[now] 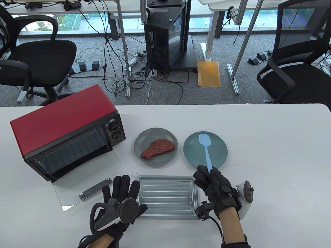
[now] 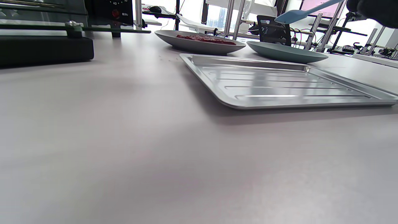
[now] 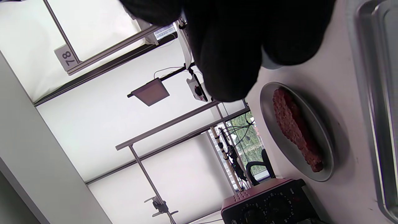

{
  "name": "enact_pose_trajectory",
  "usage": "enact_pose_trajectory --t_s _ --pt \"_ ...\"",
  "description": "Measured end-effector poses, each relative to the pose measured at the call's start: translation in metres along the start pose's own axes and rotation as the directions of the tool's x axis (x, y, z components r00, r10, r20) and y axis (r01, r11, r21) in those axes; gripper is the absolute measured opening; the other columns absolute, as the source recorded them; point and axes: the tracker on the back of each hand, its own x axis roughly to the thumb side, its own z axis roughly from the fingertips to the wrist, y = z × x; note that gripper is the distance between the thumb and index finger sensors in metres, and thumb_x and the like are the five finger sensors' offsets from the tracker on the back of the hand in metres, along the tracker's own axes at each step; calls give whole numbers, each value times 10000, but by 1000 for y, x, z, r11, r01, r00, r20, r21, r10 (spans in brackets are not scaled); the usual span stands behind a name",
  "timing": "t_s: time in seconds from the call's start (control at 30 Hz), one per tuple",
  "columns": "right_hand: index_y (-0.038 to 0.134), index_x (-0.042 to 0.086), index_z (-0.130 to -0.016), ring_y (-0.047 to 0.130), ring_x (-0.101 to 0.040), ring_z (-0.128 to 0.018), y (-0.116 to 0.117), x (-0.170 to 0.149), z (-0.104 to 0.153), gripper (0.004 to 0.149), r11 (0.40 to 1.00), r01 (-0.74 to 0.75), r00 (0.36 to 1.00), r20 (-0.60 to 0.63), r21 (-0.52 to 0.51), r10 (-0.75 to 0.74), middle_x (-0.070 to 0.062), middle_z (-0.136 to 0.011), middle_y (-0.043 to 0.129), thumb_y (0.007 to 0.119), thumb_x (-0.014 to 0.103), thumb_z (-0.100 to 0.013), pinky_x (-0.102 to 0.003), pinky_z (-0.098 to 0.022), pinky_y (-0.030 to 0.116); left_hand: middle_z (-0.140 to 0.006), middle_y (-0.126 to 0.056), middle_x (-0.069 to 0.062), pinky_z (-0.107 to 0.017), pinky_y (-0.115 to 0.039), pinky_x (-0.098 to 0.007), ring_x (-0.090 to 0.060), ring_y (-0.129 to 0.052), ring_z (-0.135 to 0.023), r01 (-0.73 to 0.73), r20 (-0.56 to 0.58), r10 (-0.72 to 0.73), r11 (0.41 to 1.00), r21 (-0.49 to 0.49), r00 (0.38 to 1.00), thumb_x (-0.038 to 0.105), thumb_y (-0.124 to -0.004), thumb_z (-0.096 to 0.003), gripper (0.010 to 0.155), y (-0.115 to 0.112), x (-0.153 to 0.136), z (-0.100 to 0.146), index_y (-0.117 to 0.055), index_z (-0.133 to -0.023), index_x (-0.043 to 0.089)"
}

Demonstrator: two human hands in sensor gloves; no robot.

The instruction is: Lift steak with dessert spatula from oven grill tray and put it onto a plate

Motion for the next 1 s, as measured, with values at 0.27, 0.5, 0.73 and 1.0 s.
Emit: enact_pose_trajectory --t_s 0.27,0.5,0.73,1.0 --pt "400 -255 -898 951 -347 -636 -11 -9 -1 629 996 -63 996 -68 -64 58 -296 -834 758 613 223 -551 -565 -496 721 -1227 -59 -252 -706 -205 -793 -557 -74 -1120 0 2 0 1000 1 1000 661 -479 -590 849 0 0 0 -179 -1210 164" --pt "424 -263 -891 984 -343 -579 -15 -10 -1 626 978 -185 979 -110 -97 174 -306 -795 793 628 214 -541 -562 -460 747 -1227 -59 -250 -707 -204 -792 -558 -74 -1120 3 8 -3 1000 2 1000 661 -478 -591 847 0 2 1 -179 -1210 165" --pt "530 -277 -856 1048 -324 -458 -24 -7 -1 617 907 -403 910 -159 -124 383 -280 -695 899 670 224 -525 -537 -395 797 -1227 -59 -252 -707 -205 -793 -558 -73 -1119 3 13 -3 1000 2 1000 661 -478 -591 849 0 3 1 -182 -1210 162" --pt "597 -288 -819 1056 -337 -386 -26 -10 -5 604 842 -536 829 -230 -62 510 -280 -632 938 684 227 -517 -529 -347 814 -1228 -61 -249 -711 -208 -789 -555 -76 -1121 3 18 -3 1000 0 1000 660 -478 -592 846 0 4 2 -183 -1210 163"
